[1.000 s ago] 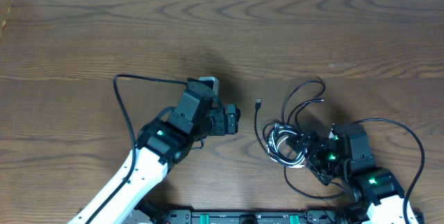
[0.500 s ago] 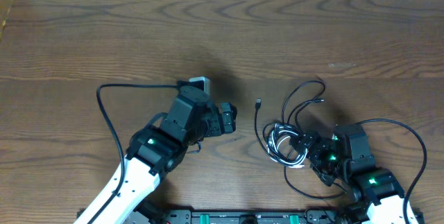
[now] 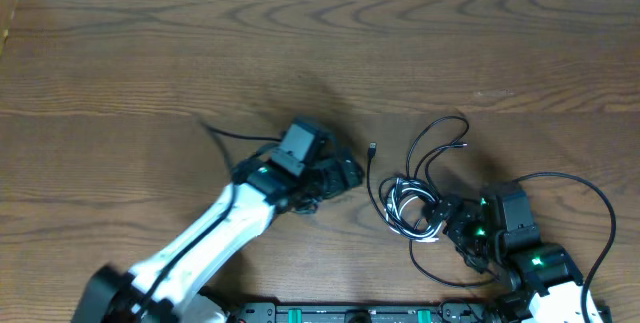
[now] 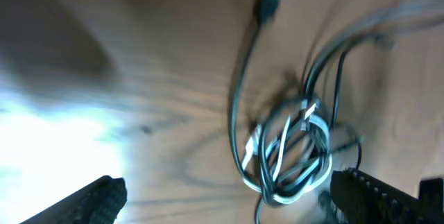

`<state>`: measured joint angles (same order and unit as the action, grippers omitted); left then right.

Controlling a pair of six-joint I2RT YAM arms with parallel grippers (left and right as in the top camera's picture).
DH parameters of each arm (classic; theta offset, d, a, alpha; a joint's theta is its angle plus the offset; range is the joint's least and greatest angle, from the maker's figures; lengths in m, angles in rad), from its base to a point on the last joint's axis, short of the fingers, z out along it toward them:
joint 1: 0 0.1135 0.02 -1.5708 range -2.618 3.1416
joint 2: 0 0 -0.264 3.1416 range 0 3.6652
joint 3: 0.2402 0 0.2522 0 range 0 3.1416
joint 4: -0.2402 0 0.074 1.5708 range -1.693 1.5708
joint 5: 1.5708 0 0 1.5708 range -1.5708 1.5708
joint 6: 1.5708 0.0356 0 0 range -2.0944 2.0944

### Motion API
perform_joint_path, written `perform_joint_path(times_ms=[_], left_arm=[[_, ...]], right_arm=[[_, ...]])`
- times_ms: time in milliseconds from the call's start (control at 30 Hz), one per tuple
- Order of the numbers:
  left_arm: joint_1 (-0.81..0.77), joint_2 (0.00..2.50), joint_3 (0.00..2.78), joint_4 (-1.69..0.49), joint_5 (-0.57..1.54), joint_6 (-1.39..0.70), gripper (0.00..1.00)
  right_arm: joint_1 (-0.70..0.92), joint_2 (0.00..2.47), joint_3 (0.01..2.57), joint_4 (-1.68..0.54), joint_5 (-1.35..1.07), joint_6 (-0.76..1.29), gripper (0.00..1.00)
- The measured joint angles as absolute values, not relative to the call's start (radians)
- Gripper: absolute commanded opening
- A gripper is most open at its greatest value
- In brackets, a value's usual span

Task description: Untangle cables

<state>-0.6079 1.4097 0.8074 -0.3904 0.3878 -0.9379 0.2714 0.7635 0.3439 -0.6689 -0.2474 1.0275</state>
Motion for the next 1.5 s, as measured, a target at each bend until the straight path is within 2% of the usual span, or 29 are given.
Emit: perform_joint_path(times_ms=[200,367,433,567,800,833,867,900,967,1000,1300,1500], left_arm=[[-0.692,1.517,0.807,-0.372,0.495,-1.009,0.98],[-0.782,1.526,0.807,-0.303,0.505,-1.051,0.99],[-0.828,1.526,0.807,-0.279,0.467,-1.056,1.0],[-0.927,1.531,0.807,-0.278,0.311,-1.065,0.86],[-1.019,1.638,0.807,-0.17,0.088,-1.073,0.86],[-1.019,1.655,0.806,-0.136,0.072,-1.073,0.77],[-1.02,1.673,0.809,-0.093,0.059,-1.073,0.63],[-1.02,1.689,0.818,-0.067,0.049,-1.07,0.38],[-1.02,1.723,0.83,-0.047,0.027,-1.072,0.15],[-1.02,1.733,0.831,-0.048,0.023,-1.073,0.08],[-1.006,1.696,0.828,-0.072,0.016,-1.032,0.08],[-0.93,1.561,0.825,-0.075,0.015,-1.013,0.08]], right_arm=[[0.233,0.765,0.379,-0.863,-0.081,0.964,0.99],[0.194,0.764,0.574,-1.001,0.084,0.929,0.99],[0.189,0.764,0.636,-1.006,0.108,0.923,0.99],[0.187,0.76,0.685,-1.007,0.086,0.918,0.99],[0.187,0.762,0.685,-1.039,0.014,0.912,0.99],[0.187,0.762,0.685,-1.04,0.01,0.911,0.99],[0.187,0.762,0.685,-1.043,0.006,0.911,0.99],[0.187,0.762,0.685,-1.045,0.002,0.911,0.99],[0.187,0.762,0.685,-1.047,-0.007,0.912,0.99],[0.187,0.762,0.685,-1.047,-0.009,0.912,0.99],[0.187,0.762,0.681,-1.037,-0.077,0.912,0.99],[0.187,0.762,0.649,-1.022,-0.158,0.912,0.87]])
